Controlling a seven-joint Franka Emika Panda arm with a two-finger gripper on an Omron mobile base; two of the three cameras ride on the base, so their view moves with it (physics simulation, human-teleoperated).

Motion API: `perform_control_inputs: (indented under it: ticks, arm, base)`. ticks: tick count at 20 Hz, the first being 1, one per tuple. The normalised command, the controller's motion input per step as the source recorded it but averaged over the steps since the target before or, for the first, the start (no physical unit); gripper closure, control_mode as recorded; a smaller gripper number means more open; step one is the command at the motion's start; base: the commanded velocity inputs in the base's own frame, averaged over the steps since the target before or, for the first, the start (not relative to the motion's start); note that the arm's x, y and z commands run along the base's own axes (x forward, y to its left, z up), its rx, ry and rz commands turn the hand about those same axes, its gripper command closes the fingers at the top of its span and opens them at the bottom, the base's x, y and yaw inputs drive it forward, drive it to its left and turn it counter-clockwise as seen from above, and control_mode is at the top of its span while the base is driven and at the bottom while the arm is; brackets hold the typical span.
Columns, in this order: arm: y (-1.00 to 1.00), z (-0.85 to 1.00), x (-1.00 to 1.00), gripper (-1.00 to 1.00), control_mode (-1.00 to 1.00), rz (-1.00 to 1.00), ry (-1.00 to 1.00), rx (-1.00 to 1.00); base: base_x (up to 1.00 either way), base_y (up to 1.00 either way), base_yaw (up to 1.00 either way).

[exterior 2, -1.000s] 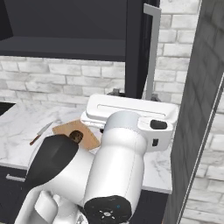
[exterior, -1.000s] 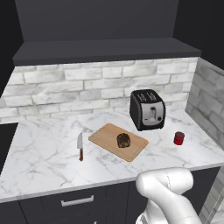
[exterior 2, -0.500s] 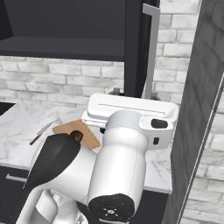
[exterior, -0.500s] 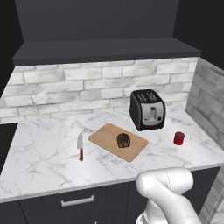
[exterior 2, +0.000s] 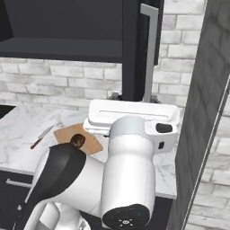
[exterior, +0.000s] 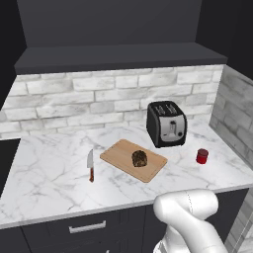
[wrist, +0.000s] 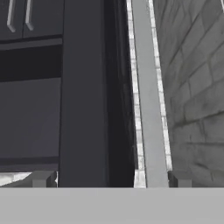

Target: Pick the bread, place it on the cutting board, pick the jam, place it on the counter, and close the cabinet.

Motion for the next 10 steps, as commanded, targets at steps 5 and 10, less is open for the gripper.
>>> perform_control_inputs:
  ticks: [5,10]
  arm:
    - [0.34,-0.05,0.28,-1.00,-1.00,0.05,-0.02,0.00]
    - [0.41,0.00,0.25,-1.00,-1.00,0.01,0.00,0.00]
  base:
    - [0.00,0.00,0.00]
    - [0.00,0.00,0.00]
